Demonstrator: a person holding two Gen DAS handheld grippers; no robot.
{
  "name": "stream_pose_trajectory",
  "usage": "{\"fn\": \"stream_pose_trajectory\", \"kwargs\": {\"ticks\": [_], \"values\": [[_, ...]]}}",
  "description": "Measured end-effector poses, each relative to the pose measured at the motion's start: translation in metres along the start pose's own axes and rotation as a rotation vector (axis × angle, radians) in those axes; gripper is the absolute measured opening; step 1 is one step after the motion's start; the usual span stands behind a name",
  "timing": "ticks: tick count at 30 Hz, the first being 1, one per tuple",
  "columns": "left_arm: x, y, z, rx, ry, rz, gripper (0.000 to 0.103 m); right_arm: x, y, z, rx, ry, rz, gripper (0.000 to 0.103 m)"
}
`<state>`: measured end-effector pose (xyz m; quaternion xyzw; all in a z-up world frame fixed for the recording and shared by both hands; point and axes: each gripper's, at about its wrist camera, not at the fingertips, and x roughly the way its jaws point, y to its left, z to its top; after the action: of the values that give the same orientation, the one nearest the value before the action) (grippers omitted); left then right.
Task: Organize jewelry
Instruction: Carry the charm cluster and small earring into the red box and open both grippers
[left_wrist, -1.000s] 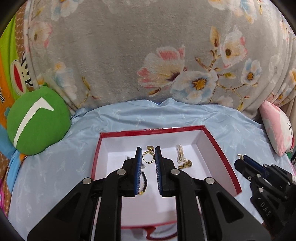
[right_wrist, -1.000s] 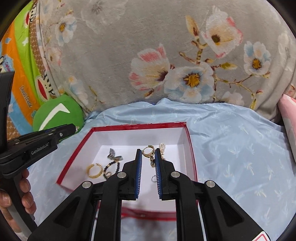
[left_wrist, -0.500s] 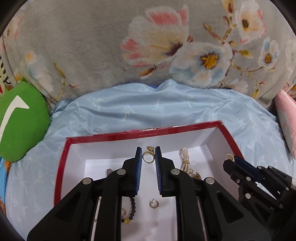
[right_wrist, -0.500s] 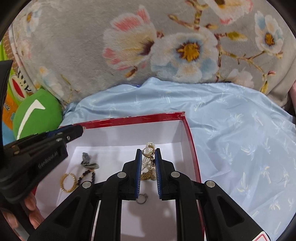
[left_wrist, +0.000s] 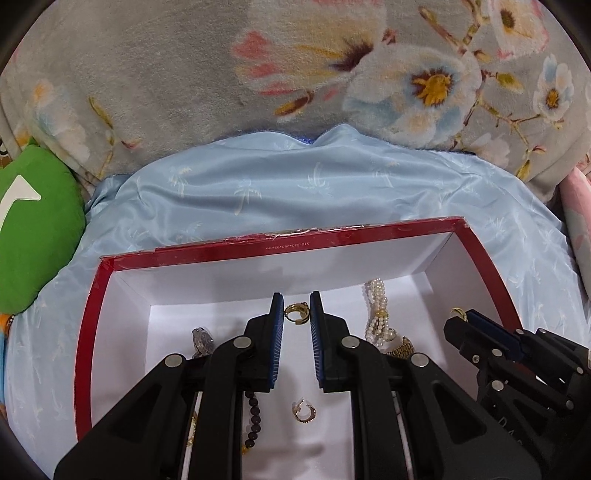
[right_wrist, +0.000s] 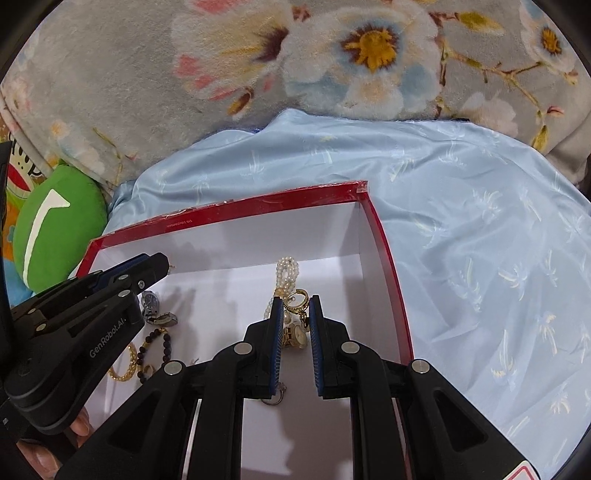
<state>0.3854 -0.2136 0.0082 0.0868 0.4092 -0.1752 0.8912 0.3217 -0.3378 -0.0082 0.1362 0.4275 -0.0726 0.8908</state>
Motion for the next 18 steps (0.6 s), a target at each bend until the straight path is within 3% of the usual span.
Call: {"fn": "stream_pose_trajectory", "kwargs": {"ticks": [8, 15, 18], "values": [[-0.0024, -0.0029, -0.0011, 0.014, -0.012, 0.026, 0.015, -0.0022, -0.0004, 0.0004, 0.006, -0.008, -0.018, 0.015], [-0.0024, -0.0023, -0.0014, 0.008, -0.015, 0.043, 0.028, -0.0029, -0.0006, 0.0015, 0.001, -0.014, -0.023, 0.016], [-0.0023, -0.0026, -0.0013, 0.008, -0.016, 0.047, 0.028, -0.0033, 0.0, 0.0017, 0.003, -0.014, -0.019, 0.016]]}}
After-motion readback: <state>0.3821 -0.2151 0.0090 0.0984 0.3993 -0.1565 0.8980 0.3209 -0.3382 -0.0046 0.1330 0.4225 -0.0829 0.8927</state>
